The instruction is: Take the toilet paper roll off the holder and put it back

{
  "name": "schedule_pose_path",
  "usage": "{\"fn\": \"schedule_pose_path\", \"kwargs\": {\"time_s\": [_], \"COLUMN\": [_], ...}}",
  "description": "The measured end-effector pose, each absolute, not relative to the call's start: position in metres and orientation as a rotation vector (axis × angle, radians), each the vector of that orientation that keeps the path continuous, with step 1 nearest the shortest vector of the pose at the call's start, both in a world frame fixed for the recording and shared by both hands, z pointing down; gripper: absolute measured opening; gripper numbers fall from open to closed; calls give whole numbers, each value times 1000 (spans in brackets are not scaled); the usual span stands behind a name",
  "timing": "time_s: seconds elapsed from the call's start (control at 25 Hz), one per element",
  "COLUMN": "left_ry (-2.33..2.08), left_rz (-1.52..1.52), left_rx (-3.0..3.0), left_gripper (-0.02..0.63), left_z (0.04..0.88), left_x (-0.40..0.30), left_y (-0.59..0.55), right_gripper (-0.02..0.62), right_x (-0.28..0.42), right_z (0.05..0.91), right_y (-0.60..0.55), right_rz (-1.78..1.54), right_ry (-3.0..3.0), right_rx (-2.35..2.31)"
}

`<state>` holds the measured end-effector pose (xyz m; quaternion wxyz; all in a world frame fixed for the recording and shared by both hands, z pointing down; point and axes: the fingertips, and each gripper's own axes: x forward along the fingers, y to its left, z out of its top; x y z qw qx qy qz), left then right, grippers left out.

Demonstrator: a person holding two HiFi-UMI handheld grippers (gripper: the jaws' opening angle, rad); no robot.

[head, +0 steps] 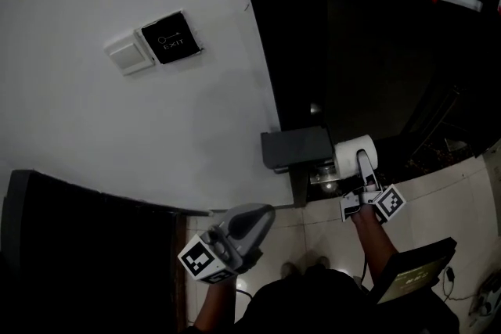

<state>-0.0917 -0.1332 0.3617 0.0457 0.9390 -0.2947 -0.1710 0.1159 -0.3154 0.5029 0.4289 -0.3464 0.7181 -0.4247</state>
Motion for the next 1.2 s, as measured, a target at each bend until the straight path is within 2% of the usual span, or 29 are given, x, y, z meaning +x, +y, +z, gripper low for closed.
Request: {"fn": "schedule_pose_path", "kwargs": {"time_s": [0.76,0.88,1.2], "left_ry": [-1066,-1074,-995], "left_rz": [-470,-473,-520], "left_rx": [2825,2819,2827], "left_gripper": [-3,-3,-3], "left_z": [372,374,370], "left_x": [-118,-120,-106], "left_y": [-123,-122,-131], "right_gripper": [437,436,515], "right_x": [-52,-60,-33], "right_z": [531,532,539], "right_y": [-283,-267,-210], "right_rz": [-1406,-1420,-1412], "right_ry": [1888,1949,2062], "right_rx": [-523,-424,-379]}}
